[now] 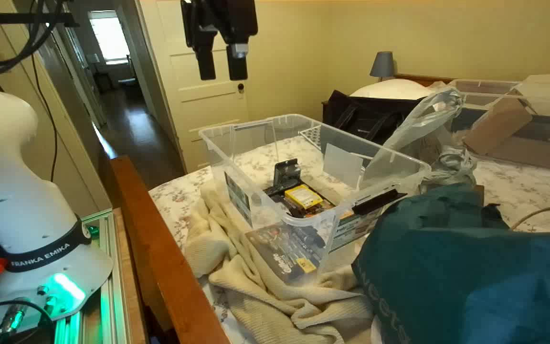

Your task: Remove one box from the storage container

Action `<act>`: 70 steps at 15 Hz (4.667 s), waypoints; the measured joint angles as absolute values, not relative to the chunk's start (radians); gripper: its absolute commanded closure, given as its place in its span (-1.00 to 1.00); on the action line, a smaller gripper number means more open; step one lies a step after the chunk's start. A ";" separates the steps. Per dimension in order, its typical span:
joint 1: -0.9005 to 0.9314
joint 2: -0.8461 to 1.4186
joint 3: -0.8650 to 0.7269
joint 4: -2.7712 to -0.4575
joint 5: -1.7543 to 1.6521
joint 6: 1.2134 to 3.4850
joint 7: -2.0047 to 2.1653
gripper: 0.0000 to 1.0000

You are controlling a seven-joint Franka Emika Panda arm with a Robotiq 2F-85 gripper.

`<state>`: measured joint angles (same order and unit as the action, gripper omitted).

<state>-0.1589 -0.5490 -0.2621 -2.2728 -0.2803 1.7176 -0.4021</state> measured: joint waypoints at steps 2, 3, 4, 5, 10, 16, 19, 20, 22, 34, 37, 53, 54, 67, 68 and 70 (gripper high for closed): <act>-0.159 -0.549 -0.262 -2.273 -0.280 1.718 -0.402 -1.00; -0.159 -0.549 -0.262 -2.273 -0.280 1.718 -0.402 -1.00; -0.159 -0.549 -0.262 -2.273 -0.280 1.718 -0.402 -1.00; -0.159 -0.549 -0.262 -2.273 -0.280 1.718 -0.402 -1.00; -0.159 -0.549 -0.262 -2.273 -0.280 1.718 -0.402 -1.00; -0.149 -0.542 -0.261 -2.271 -0.278 1.722 -0.401 -1.00; -0.124 -0.493 -0.247 -2.249 -0.278 1.744 -0.390 -1.00; -0.116 -0.469 -0.240 -2.237 -0.277 1.756 -0.384 -1.00; -0.102 -0.413 -0.227 -2.210 -0.270 1.792 -0.364 -1.00; -0.083 -0.199 -0.192 -2.137 -0.103 2.041 -0.320 -1.00; -0.083 -0.190 -0.190 -2.129 -0.101 2.041 -0.320 -1.00; -0.086 -0.019 -0.149 -2.128 0.040 2.278 0.155 -1.00; -0.087 -0.001 -0.148 -2.129 0.018 2.302 0.206 -1.00; -0.088 0.116 -0.148 -2.118 -0.114 2.367 0.485 -1.00; -0.088 0.118 -0.148 -2.118 -0.113 2.366 0.485 -1.00; -0.090 0.138 -0.149 -2.115 -0.096 2.366 0.481 -1.00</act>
<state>-0.0900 0.1385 -0.1486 -2.1151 -0.0956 2.3663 0.4809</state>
